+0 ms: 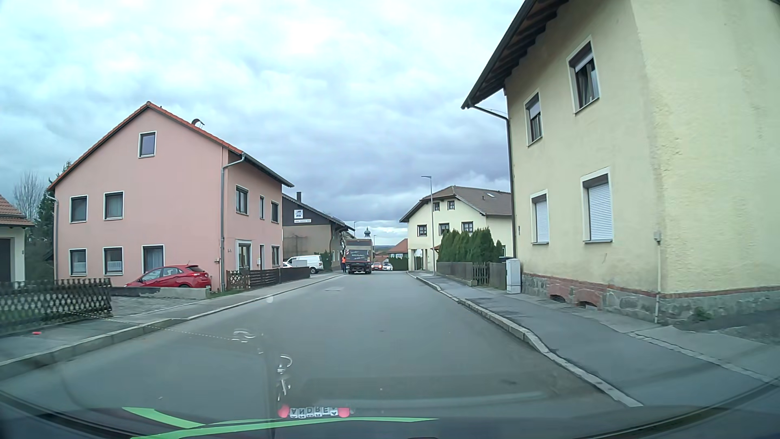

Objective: Follow the waypoints while adhering to traffic rules and regulations

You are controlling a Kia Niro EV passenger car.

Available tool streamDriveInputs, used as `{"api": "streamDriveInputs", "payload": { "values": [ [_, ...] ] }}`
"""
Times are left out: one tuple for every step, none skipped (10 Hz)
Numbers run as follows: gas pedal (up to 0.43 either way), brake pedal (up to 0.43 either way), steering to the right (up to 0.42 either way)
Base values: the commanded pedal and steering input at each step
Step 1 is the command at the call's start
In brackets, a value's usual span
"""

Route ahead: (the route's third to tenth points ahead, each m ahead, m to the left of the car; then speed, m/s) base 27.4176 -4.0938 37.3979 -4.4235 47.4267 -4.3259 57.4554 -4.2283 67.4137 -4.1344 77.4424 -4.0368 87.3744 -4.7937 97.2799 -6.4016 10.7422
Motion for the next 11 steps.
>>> {"api": "streamDriveInputs", "payload": {
  "values": [
    [0.039,0.0,0.007],
    [0.028,0.0,0.006],
    [0.028,0.0,0.004],
    [0.028,0.0,0.003],
    [0.028,0.0,0.003],
    [0.028,0.0,0.002],
    [0.028,0.0,0.003],
    [0.008,0.0,0.002],
    [0.0,0.0,0.003],
    [0.0,0.0,0.003],
    [0.0,0.0,0.002]
  ]
}}
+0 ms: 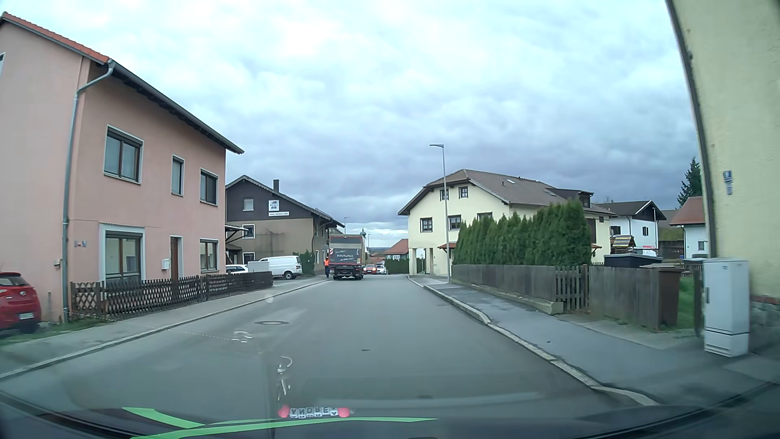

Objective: Follow the waypoints while adhering to traffic rules and regulations

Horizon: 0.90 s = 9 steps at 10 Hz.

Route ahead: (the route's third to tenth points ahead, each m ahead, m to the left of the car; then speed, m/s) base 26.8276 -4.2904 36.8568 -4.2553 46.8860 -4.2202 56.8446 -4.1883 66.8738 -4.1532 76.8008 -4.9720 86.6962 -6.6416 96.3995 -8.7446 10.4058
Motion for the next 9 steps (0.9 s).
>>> {"api": "streamDriveInputs", "payload": {
  "values": [
    [0.0,0.0,0.002],
    [0.0,0.0,0.002],
    [0.0,0.0,0.0],
    [0.0,0.0,0.0],
    [0.0,0.0,0.0],
    [0.0,0.0,0.0],
    [0.0,0.0,0.0],
    [0.0,0.0,0.0],
    [0.0,0.0,0.0]
  ]
}}
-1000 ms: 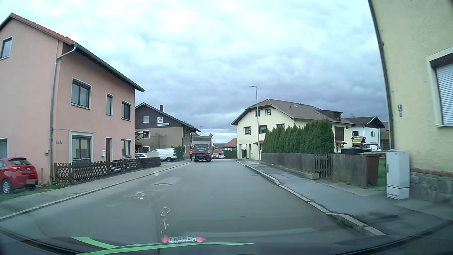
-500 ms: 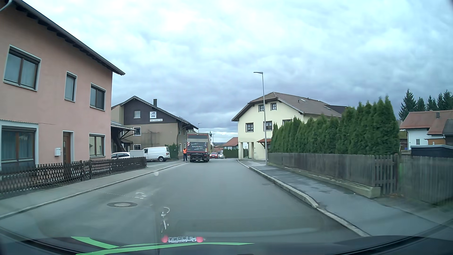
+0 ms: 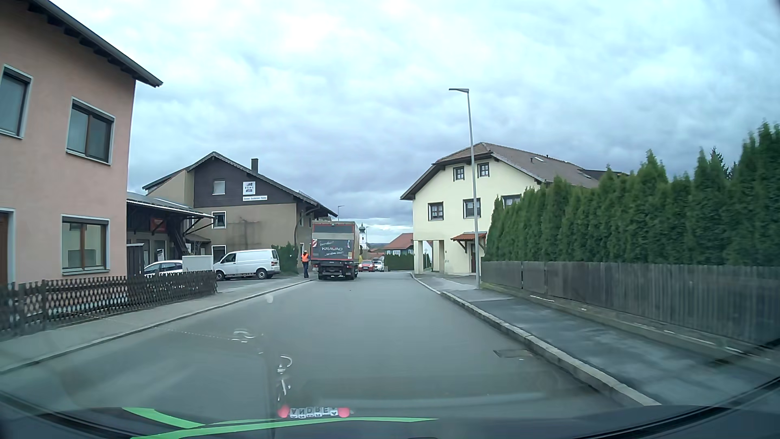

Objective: Follow the waypoints while adhering to traffic rules and regulations

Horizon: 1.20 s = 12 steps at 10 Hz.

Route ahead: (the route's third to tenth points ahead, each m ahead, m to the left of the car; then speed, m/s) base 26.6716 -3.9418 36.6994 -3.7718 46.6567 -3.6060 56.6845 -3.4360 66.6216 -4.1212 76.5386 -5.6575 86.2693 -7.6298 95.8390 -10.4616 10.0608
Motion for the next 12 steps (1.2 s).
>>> {"api": "streamDriveInputs", "payload": {
  "values": [
    [0.0,0.0,-0.001],
    [0.0,0.0,-0.002],
    [0.0,0.0,-0.003],
    [0.0,0.0,-0.005],
    [0.0,0.0,-0.006],
    [0.0,0.0,-0.006],
    [0.0,0.0,-0.005],
    [0.0,0.0,-0.005],
    [0.0,0.0,-0.004],
    [0.0,0.0,-0.004],
    [0.0,0.0,-0.003],
    [0.0,0.0,-0.002]
  ]
}}
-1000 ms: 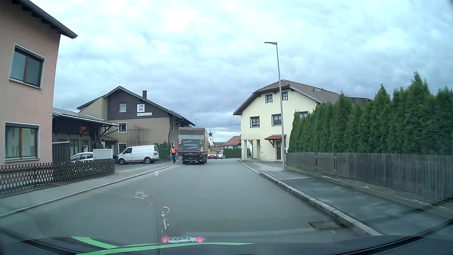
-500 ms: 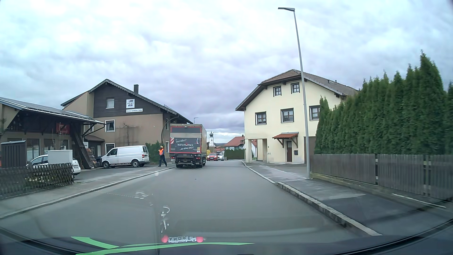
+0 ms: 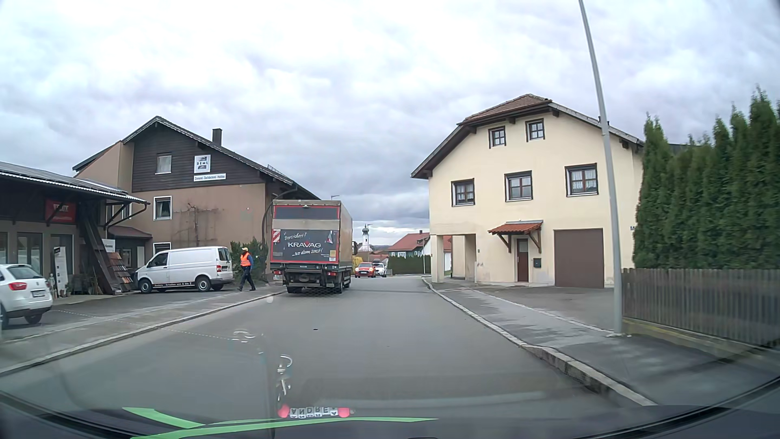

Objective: Follow the waypoints while adhering to traffic rules and regulations

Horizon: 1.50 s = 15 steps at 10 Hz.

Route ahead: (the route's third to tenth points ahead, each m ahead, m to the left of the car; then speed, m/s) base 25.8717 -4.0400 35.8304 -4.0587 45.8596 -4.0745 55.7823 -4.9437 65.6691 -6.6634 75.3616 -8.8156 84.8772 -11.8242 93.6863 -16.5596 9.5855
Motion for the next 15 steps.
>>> {"api": "streamDriveInputs", "payload": {
  "values": [
    [0.0,0.0,-0.002],
    [0.0,0.0,0.0],
    [0.008,0.0,0.001],
    [0.02,0.0,0.001],
    [0.02,0.0,0.002],
    [0.028,0.0,0.003],
    [0.028,0.0,0.004],
    [0.028,0.0,0.005],
    [0.039,0.0,0.005],
    [0.039,0.0,0.005],
    [0.039,0.0,0.005],
    [0.047,0.0,0.004],
    [0.059,0.0,0.005],
    [0.059,0.0,0.004],
    [0.067,0.0,0.005]
  ]
}}
